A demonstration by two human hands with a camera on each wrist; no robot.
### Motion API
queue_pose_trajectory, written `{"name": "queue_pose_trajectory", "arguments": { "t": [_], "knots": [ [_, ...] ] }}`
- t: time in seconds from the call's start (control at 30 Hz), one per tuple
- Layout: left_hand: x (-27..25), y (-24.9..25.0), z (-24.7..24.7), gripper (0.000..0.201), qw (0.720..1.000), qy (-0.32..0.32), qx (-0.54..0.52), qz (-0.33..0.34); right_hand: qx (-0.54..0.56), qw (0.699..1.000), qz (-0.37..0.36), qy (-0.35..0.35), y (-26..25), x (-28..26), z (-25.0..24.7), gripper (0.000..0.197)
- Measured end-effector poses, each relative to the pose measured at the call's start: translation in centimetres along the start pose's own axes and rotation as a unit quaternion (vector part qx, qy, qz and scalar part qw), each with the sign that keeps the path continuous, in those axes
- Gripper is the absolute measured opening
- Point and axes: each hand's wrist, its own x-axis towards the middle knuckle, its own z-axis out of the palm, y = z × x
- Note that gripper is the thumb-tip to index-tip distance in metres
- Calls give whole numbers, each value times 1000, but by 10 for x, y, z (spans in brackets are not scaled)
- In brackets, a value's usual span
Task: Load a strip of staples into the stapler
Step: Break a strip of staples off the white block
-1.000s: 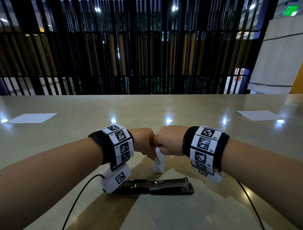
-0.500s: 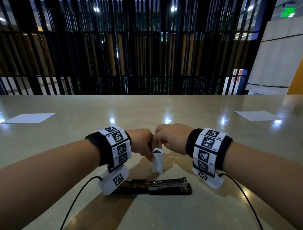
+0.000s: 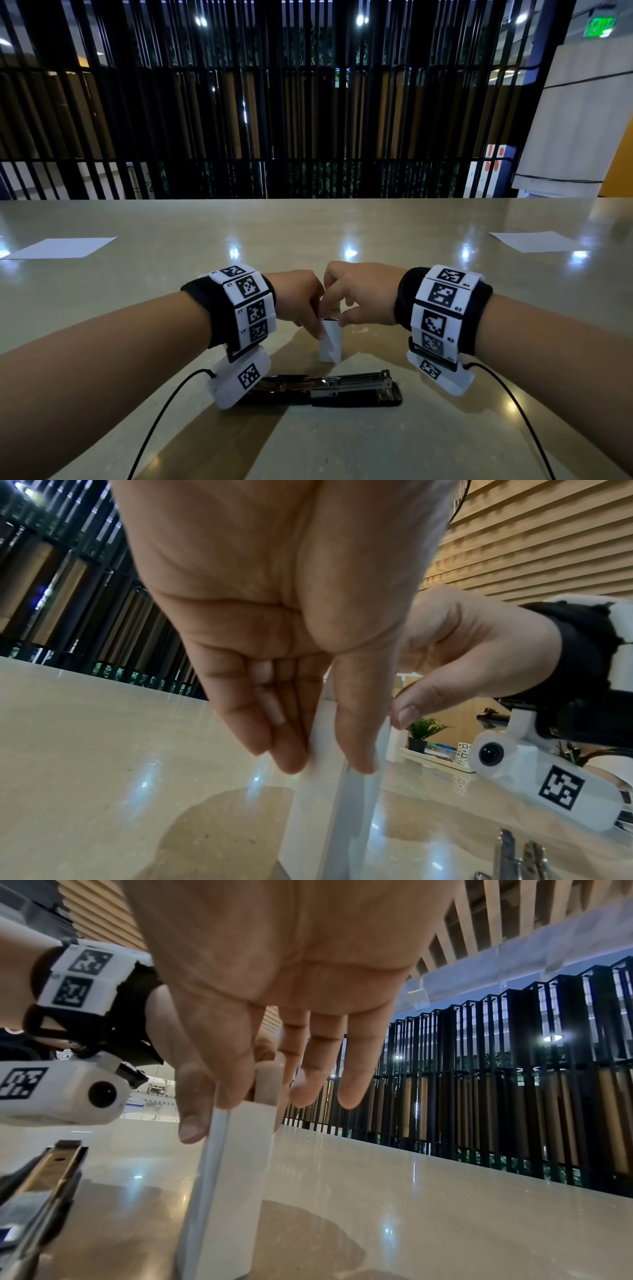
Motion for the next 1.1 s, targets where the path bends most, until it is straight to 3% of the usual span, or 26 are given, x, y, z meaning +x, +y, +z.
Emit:
{"name": "queue_pose_trajectory", "arguments": {
  "t": [0.23,0.37,0.5,0.6,0.93,1.1],
  "knots": [
    [2,-1,0,37,1000,2,14,-13,-13,1000,-10,1,2,-2,3,23],
    [3,-1,0,24,999,-1,38,-18,-26,999,-17,-24,3,-2,1,28],
    [-1,0,-1,35,999,1,35,-25,-73,995,-28,-56,-3,-2,-5,33],
    [-4,-1,-1,31,999,2,40,-26,-128,988,-40,-71,-8,0,-8,34],
    [-4,7,-5,44,998,-16,55,-10,-165,983,-72,-29,-6,-2,-8,32],
    [-11,8,-22,24,1000,-1,-3,16,-140,988,-69,7,-3,-5,-5,32]
  ]
}}
